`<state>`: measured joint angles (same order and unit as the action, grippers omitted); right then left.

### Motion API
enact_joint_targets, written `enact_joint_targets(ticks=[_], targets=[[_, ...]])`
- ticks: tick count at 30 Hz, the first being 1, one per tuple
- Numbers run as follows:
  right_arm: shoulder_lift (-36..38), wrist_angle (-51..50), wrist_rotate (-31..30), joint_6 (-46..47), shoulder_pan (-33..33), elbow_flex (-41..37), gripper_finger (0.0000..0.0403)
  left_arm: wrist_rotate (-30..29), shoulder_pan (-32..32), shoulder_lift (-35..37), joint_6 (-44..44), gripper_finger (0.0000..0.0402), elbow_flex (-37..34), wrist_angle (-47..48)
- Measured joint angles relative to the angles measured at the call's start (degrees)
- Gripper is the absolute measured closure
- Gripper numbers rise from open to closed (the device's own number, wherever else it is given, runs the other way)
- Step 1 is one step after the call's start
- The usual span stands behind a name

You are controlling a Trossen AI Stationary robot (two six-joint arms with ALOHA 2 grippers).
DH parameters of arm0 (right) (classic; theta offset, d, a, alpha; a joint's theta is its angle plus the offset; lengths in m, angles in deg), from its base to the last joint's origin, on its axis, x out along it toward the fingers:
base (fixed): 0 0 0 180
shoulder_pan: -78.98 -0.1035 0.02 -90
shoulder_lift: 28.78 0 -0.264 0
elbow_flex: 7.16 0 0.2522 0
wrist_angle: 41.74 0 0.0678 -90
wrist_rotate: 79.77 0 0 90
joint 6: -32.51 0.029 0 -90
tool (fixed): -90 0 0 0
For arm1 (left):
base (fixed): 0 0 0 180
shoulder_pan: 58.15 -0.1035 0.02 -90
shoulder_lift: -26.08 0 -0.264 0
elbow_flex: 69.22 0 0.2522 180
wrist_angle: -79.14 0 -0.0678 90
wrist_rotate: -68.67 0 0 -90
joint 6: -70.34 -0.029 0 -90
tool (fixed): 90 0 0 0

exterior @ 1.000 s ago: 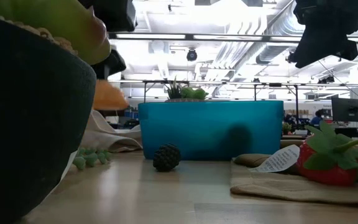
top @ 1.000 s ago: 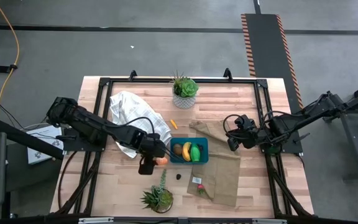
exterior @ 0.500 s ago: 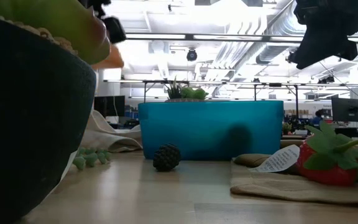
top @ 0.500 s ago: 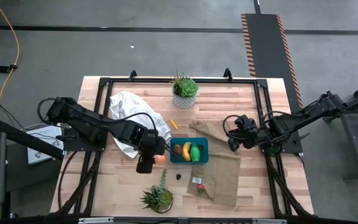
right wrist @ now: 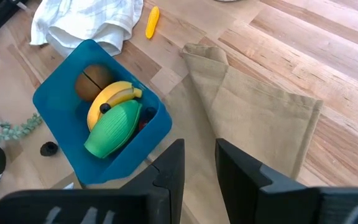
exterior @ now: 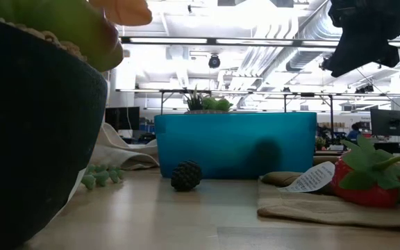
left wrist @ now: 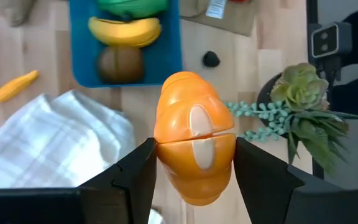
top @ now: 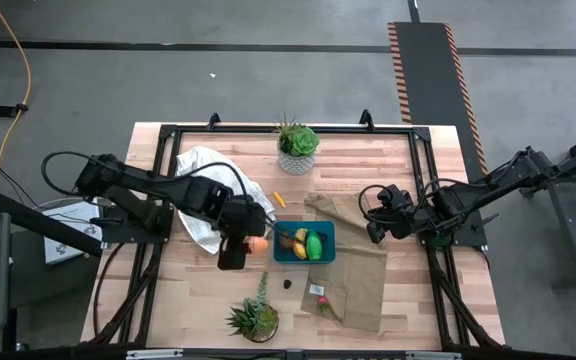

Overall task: Pick and placing Produce into tupperware
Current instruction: Put the brown croissant into the blue bin

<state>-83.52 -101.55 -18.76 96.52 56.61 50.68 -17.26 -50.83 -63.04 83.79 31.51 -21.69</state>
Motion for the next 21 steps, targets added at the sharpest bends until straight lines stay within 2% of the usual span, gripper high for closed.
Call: enact_joint_targets(ticks=[12,21], targets=[[0.0,0.46,0.02,0.2,0.0,0.0,0.0322,0.83,-4.65,0.01,-3.54,0.0217,5.86,9.33],[0.0,0.59,0.04,1.01,0.0,0.0,0.0322,0.84,-9.99,0.02,-10.14,0.0217,9.69,9.4]])
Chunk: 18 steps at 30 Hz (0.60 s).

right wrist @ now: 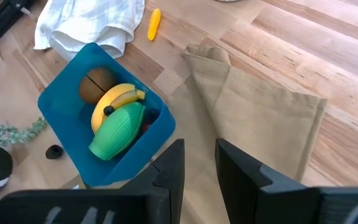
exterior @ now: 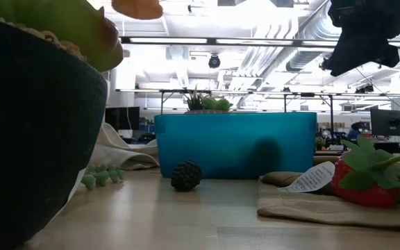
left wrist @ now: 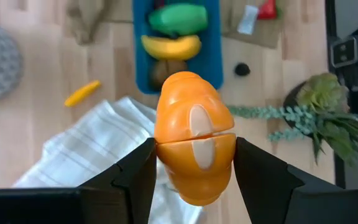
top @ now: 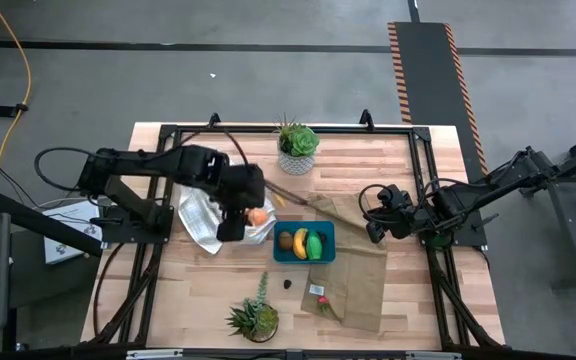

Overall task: Pick and placing Produce into tupperware
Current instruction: Put the brown croissant into the blue bin

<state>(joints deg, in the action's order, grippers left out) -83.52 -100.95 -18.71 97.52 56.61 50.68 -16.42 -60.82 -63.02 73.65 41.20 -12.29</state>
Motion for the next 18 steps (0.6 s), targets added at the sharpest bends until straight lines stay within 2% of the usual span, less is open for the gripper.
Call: enact_joint_targets(ticks=[8,13,18], targets=[[0.0,0.04,0.0,0.73,0.0,0.0,0.0322,0.2,-6.4,-0.36,-4.6,0.0218,0.33,-3.92],[0.02,0.11,0.0,0.98,0.0,0.0,0.0322,2.21,-7.82,-2.89,-7.02,0.0217,0.4,-9.95],[0.01,0.48,-0.02,1.13,0.0,0.0,0.0322,2.84,-7.89,-6.66,-8.2,0.0218,0.26,-11.62]])
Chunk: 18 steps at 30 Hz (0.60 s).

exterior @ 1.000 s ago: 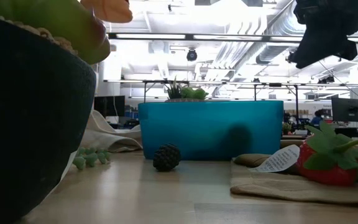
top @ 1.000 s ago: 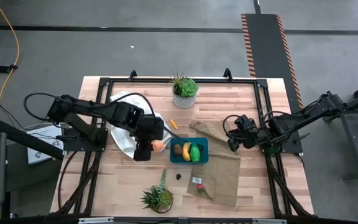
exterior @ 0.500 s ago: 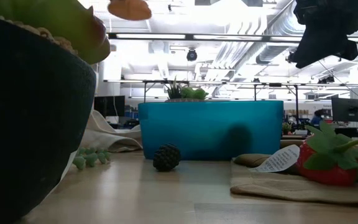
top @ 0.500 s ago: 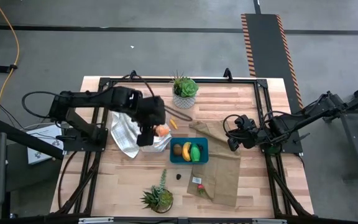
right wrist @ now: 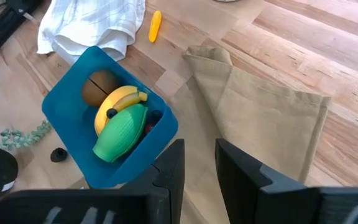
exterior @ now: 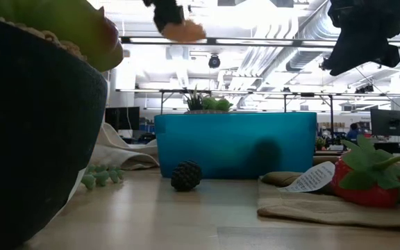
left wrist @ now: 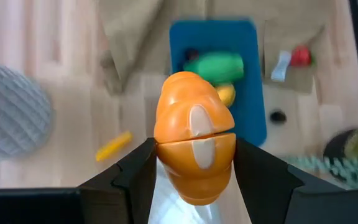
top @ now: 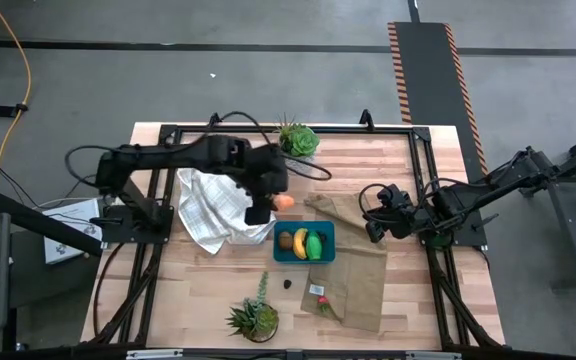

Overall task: Pick and placing Produce into tupperware
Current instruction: Put the brown croissant into the blue bin

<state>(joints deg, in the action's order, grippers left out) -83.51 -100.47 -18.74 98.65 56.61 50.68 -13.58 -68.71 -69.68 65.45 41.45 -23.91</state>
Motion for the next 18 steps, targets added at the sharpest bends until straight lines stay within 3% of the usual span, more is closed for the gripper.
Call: enact_joint_targets(ticks=[18], targets=[[-0.05,0.0,0.0,0.88,0.0,0.0,0.0322,4.72,2.19,-13.07,0.75,0.0218,0.01,-5.19]])
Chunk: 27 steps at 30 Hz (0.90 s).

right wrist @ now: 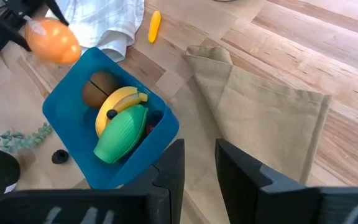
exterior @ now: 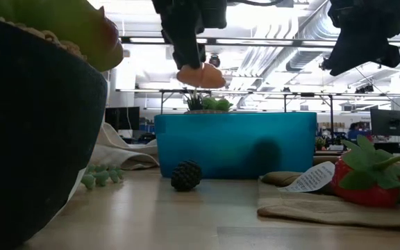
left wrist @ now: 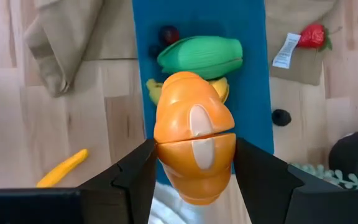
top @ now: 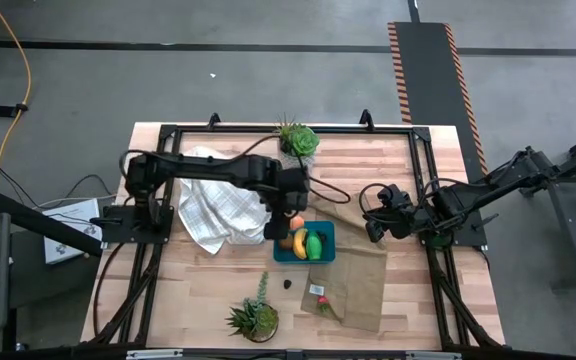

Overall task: Pick and placing Produce into tupperware
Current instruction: Put the brown croissant into the blue bin

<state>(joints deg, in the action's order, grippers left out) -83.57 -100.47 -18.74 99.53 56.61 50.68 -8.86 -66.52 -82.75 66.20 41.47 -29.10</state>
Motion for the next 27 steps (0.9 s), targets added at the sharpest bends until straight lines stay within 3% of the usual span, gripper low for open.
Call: enact_joint_targets(ticks=[12,27], targets=[[-0.02,-0.02,-0.02,-0.44,0.0,0.0,0.0322,0.15,4.39,-5.73,1.6,0.0218,0.0,-5.46],[-0.02,0.0,0.0,-1.11,0.0,0.0,0.0322,-1.68,4.64,-9.64,5.0,0.0218,-0.02,-7.61]])
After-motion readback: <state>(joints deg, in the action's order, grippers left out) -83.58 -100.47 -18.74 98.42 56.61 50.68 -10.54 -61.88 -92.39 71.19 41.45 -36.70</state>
